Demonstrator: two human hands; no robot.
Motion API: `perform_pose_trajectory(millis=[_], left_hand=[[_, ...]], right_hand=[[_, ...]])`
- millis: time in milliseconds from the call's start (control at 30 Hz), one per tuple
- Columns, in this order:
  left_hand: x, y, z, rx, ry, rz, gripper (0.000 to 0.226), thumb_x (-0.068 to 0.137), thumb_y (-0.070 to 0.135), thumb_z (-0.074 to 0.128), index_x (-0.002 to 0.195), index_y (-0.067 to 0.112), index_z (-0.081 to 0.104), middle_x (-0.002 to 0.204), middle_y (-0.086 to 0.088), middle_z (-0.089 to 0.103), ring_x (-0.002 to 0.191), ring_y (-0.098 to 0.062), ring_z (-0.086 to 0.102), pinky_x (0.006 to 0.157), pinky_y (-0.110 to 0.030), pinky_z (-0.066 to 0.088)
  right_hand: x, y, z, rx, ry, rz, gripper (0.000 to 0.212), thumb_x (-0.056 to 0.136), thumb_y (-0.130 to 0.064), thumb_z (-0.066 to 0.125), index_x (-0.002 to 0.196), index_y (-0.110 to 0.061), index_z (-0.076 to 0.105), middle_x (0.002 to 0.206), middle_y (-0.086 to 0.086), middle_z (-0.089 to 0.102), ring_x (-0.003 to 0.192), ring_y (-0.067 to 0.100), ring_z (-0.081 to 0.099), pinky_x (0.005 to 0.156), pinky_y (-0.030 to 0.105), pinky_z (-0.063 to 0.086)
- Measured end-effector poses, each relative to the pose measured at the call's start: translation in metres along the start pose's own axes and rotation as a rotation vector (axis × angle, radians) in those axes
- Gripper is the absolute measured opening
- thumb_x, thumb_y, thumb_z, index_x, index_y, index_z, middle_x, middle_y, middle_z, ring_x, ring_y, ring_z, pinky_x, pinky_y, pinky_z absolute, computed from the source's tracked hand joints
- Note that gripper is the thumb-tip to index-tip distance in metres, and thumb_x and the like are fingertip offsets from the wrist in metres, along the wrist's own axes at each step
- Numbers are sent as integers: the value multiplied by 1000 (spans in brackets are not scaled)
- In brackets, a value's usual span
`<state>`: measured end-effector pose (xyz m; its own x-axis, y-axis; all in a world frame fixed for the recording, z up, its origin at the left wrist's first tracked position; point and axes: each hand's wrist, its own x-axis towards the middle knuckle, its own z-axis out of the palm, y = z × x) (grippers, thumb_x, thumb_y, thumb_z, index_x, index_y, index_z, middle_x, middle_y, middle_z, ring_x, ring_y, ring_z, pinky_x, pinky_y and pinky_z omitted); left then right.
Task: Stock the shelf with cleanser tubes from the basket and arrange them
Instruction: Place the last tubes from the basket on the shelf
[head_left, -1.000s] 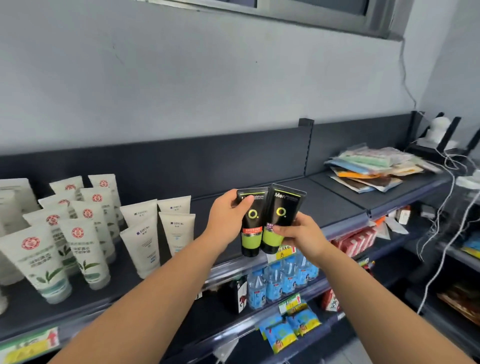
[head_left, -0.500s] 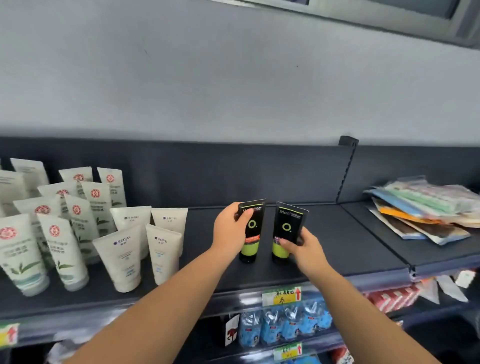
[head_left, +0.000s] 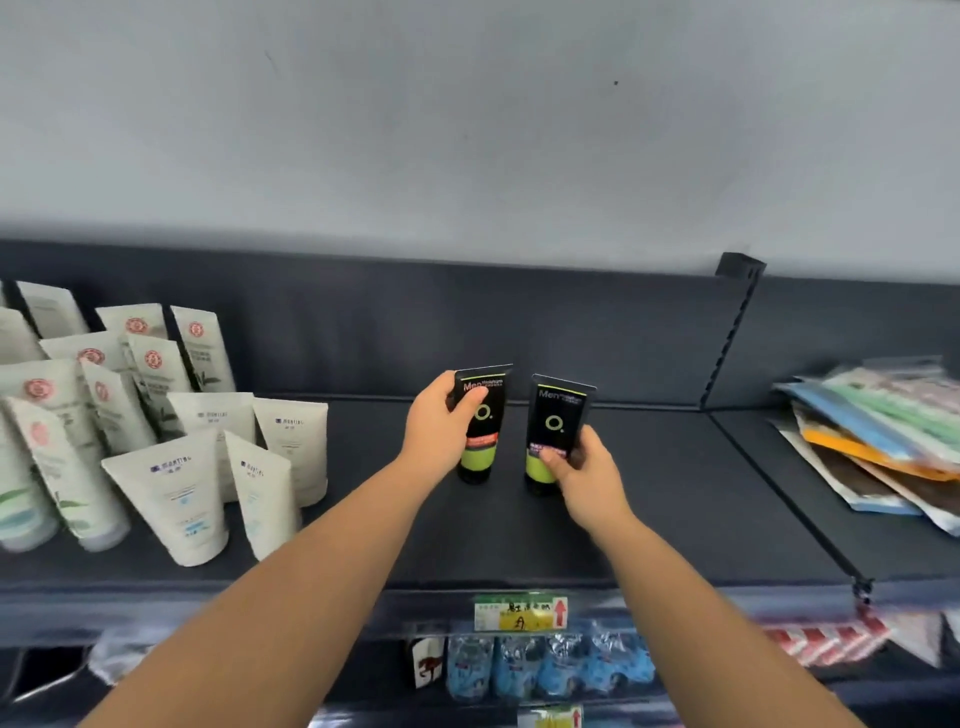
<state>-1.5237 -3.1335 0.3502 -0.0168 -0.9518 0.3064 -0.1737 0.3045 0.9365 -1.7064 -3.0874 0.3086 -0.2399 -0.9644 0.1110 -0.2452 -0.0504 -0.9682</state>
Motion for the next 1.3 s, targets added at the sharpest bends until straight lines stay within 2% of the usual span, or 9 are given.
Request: perform_pose_trajectory(millis=[100,233,333,533,700,767,867,1067,1300], left_hand=[[-4,-3,0,14,-54,-56,15,94,20,61,107,27,60,101,14,68,99,-5,64,87,-26,51],[-13,-19,-7,79,-163,-227,53,83,13,72,129,19,48,119,6,61,114,-14,58,99,-34,47],[-27,-28,-17,226,-194,-290,69,83,16,70,142,21,35,137,0,49,121,-16,49,94,-28,42],[-65,-28,-48,641,-404,-178,64,92,19,55,150,18,26,154,-6,31,139,-21,34,107,-27,31],[-107,-21,-87,976,-542,46,59,100,24,36,154,13,16,161,-5,15,149,-21,11,120,-33,12],[-122,-18,-106,1048,-559,100,60,100,25,33,155,12,12,162,-5,11,149,-21,8,121,-33,9],[-149,-14,-139,1089,-588,121,61,100,27,31,155,11,8,162,-5,8,149,-20,5,121,-32,7],[-203,-12,-207,1119,-569,125,65,99,30,37,154,10,9,162,-7,9,149,-21,8,121,-33,7],[-252,-20,-312,1190,-429,24,67,98,31,35,154,6,8,162,-10,8,149,-24,5,121,-36,6]], right_hand=[[5,1,1,-14,-25,15,32,92,-16,64,122,-21,54,114,-5,67,107,13,62,95,34,49],[0,3,-1,-67,-73,82,48,90,-14,67,134,-18,48,123,-5,62,113,14,58,100,34,45],[-11,3,-7,-34,-41,120,55,87,-1,66,137,-11,44,126,-1,57,113,12,54,97,28,41],[-45,-4,-1,-152,52,157,49,93,-3,55,140,-12,42,141,4,50,127,21,49,100,30,39],[-84,-27,27,-543,24,110,54,95,-13,47,148,-15,34,138,9,53,97,25,60,79,32,48],[-101,-36,45,-719,-53,57,59,95,-17,44,152,-15,26,152,7,38,124,27,51,97,36,45],[-130,-46,79,-939,-229,-68,63,96,-18,42,154,-14,18,162,2,15,148,22,17,120,39,19],[-192,-61,152,-1021,-368,-137,65,99,-18,40,156,-17,8,163,-1,4,150,20,3,122,38,5],[-245,-85,238,-1003,-479,-273,66,98,-17,41,156,-17,10,163,-1,6,150,19,6,121,32,10]])
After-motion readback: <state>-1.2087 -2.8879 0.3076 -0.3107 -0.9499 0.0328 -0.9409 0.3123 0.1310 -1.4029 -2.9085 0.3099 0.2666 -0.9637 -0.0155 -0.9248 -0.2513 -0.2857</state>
